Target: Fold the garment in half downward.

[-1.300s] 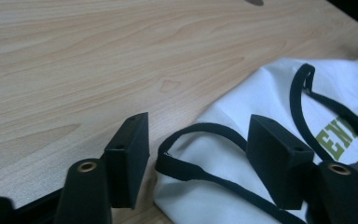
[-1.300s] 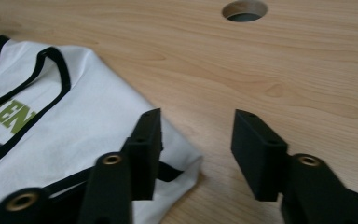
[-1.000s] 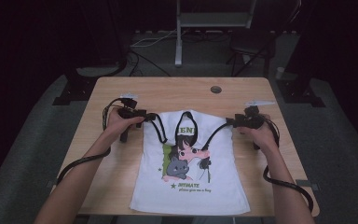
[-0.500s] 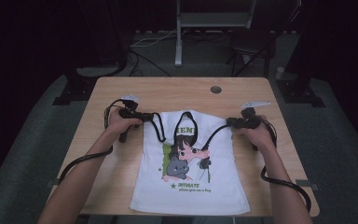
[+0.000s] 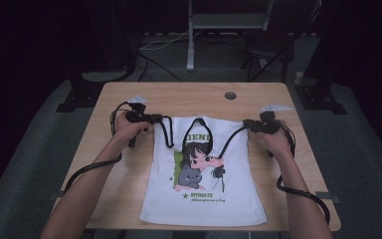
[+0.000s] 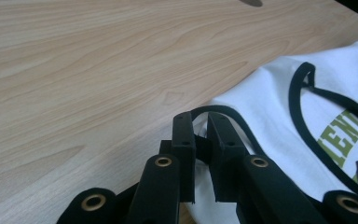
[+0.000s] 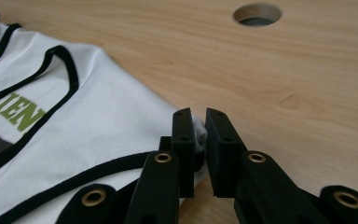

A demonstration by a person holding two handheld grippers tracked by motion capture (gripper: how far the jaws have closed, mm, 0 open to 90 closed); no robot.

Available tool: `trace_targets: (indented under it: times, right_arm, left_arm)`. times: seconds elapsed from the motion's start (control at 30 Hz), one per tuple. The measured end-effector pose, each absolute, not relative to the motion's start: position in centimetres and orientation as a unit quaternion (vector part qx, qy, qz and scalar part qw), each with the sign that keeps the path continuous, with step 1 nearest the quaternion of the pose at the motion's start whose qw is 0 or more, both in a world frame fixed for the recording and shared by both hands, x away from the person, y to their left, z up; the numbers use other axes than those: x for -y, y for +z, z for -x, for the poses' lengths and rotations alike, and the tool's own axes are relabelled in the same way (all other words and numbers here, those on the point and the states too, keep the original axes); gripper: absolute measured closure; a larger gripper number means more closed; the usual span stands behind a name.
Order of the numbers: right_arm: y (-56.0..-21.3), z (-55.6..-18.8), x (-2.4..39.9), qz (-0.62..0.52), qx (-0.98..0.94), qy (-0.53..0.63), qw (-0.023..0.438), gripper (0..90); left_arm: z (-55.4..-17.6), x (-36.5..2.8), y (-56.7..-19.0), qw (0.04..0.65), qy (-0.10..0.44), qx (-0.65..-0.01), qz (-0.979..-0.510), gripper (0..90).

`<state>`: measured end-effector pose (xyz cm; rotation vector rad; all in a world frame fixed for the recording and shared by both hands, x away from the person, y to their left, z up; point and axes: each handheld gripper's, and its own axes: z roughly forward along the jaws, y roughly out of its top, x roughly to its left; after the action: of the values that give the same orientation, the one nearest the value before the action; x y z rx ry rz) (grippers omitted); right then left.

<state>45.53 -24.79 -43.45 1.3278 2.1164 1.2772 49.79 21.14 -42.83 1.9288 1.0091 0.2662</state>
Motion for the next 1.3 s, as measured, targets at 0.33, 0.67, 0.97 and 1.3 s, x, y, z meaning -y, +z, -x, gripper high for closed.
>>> trace_targets:
  times: [0.33, 0.67, 0.97, 1.3]
  right_arm:
    - [-43.8, -45.7, 24.8, -0.481, -0.745, 0.432, 0.166, 61.4]
    - [-43.9, -46.1, 25.0, -0.493, -0.74, 0.432, 0.152, 49.0]
    - [-44.5, -46.1, 24.3, -0.472, -0.764, 0.416, 0.142, 75.6]
    - [-43.7, -45.7, 24.5, -0.465, -0.754, 0.441, 0.147, 82.1]
  left_arm:
    - [-50.2, -21.3, -43.0, 0.447, 0.098, -0.448, -0.768, 48.6]
    - [-50.4, -20.7, -43.6, 0.444, 0.083, -0.451, -0.77, 43.6]
    - [-50.3, -20.8, -44.2, 0.445, 0.08, -0.426, -0.784, 75.1]
    - [-49.9, -21.1, -43.0, 0.483, 0.082, -0.419, -0.764, 84.8]
